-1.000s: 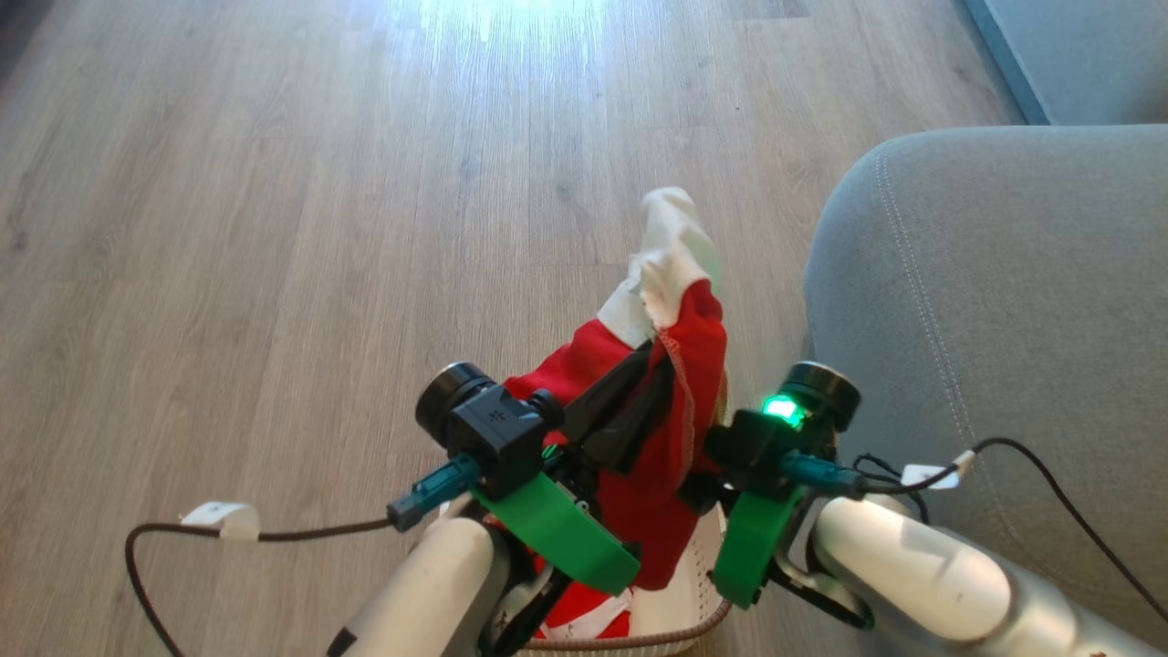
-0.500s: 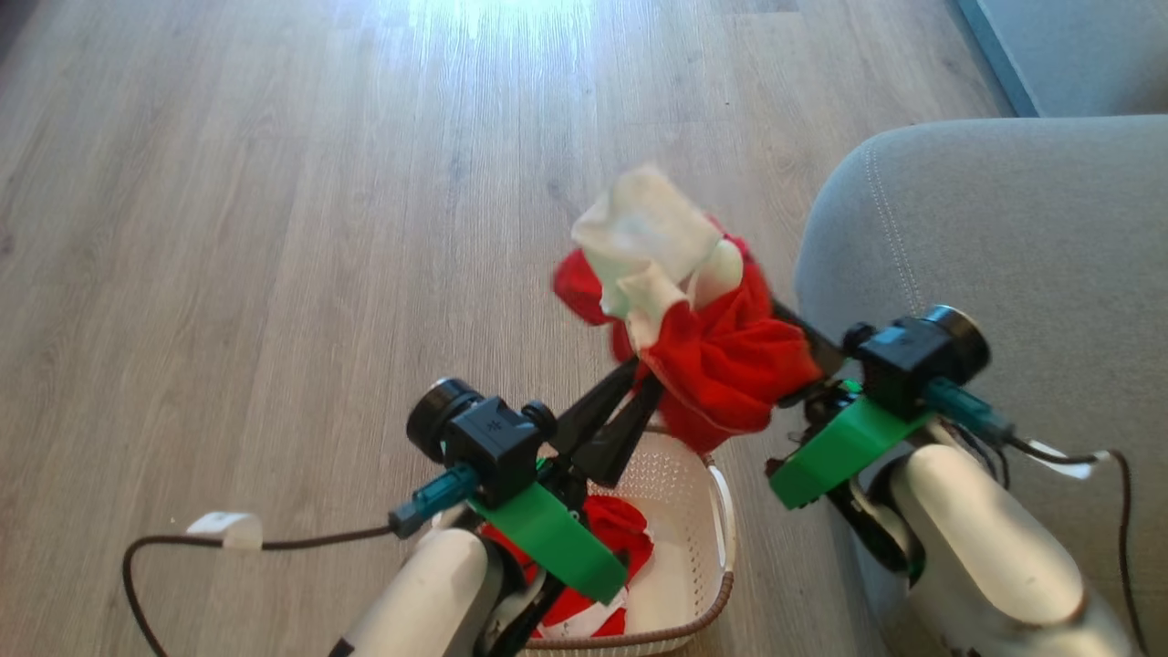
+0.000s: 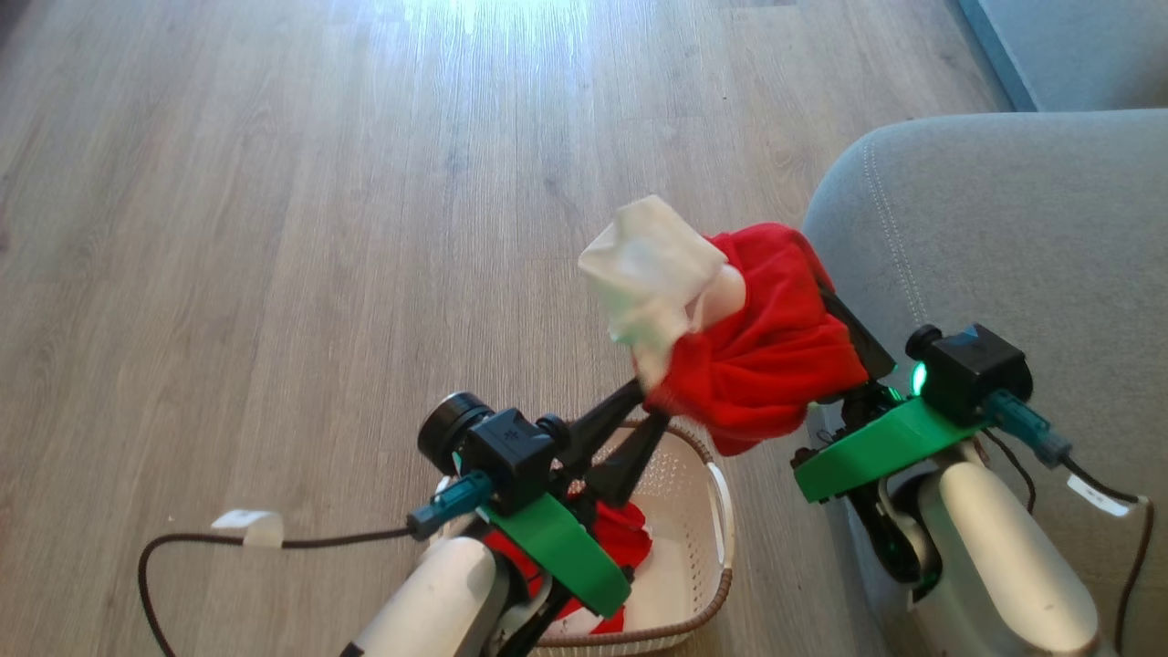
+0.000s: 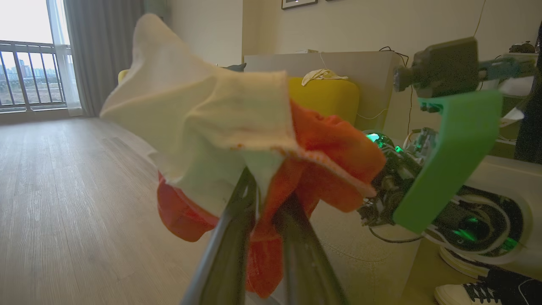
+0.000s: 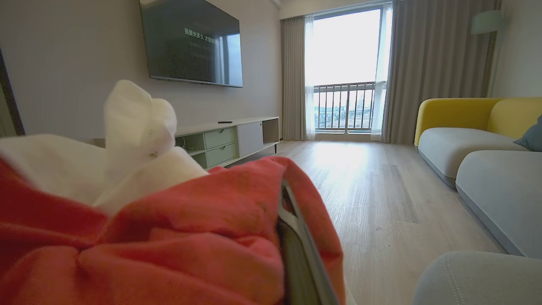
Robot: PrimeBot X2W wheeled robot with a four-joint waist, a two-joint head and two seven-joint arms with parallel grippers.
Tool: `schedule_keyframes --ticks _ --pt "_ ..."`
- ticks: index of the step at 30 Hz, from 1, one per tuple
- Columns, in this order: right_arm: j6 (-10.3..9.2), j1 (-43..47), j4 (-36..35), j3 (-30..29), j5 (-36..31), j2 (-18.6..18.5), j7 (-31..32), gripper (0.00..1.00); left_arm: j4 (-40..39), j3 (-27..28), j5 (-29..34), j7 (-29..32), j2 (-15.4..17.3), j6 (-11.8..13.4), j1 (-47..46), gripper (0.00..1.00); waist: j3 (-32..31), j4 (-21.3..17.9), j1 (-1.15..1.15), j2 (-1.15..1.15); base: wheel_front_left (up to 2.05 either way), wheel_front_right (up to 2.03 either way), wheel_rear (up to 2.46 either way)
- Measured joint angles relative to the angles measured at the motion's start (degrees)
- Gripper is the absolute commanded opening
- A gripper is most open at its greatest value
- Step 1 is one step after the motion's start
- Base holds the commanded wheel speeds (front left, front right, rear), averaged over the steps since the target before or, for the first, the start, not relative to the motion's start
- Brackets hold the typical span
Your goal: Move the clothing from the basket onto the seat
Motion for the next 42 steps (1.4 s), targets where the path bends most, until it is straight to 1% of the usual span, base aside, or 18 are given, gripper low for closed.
schedule_keyframes --ticks 1,2,3,4,11,16,24,28,35,42 --pt "0.00 0.37 -0.08 -0.38 0.00 0.22 0.00 0.00 0.30 -0.03 0.21 0.00 0.01 -0.01 0.01 0.48 0.02 0.01 0.00 0.00 0.00 0.00 0.00" --pt "0.00 0.68 -0.11 -0.87 0.01 0.58 -0.01 0.00 0.69 -0.11 0.59 0.00 0.01 -0.01 0.01 0.69 0.03 0.00 0.00 0.00 0.00 0.00 0.00" --pt "0.00 0.82 -0.12 -1.27 0.02 0.90 0.00 0.00 1.01 -0.12 0.89 0.00 0.02 -0.03 0.02 0.93 0.03 0.00 0.00 0.00 0.00 0.00 0.00" --pt "0.00 0.82 -0.18 -1.45 0.03 1.08 0.00 0.00 1.32 -0.13 1.04 0.00 0.01 -0.27 0.03 1.00 0.02 -0.02 0.00 0.00 0.00 0.00 0.00" --pt "0.00 0.91 -0.19 -1.98 -0.08 1.02 0.00 0.00 5.27 0.05 2.54 0.00 0.01 -0.44 2.15 1.00 0.03 -0.22 0.00 0.00 0.00 0.00 0.00" --pt "0.00 2.68 -0.49 -5.42 -0.09 0.77 -0.01 0.00 7.51 1.79 3.98 0.00 0.03 -0.45 3.45 1.00 0.02 -0.26 0.00 0.00 0.00 0.00 0.00" --pt "0.00 3.47 -0.59 -8.12 -1.13 0.69 -0.01 0.00 8.12 1.77 3.98 0.00 0.47 -0.45 5.76 1.00 -0.01 -0.52 0.00 0.00 0.00 0.00 0.00" --pt "0.00 5.71 -0.67 -9.60 -2.56 0.51 0.00 0.00 8.66 1.53 3.98 0.00 1.05 -0.45 6.41 1.00 -0.16 -0.62 0.00 0.00 0.00 0.00 0.00" --pt "0.00 9.30 -0.54 -13.71 -3.12 0.56 0.00 0.00 10.18 0.53 3.99 0.00 1.40 -0.46 7.10 1.00 -0.52 -0.68 0.00 0.00 0.00 0.00 0.00" --pt "0.00 12.98 -0.19 -18.71 -3.04 2.02 0.00 0.00 11.48 -0.40 4.00 0.00 1.79 -0.46 9.94 1.00 -0.77 -1.10 0.00 0.00 0.00 0.00 0.00"
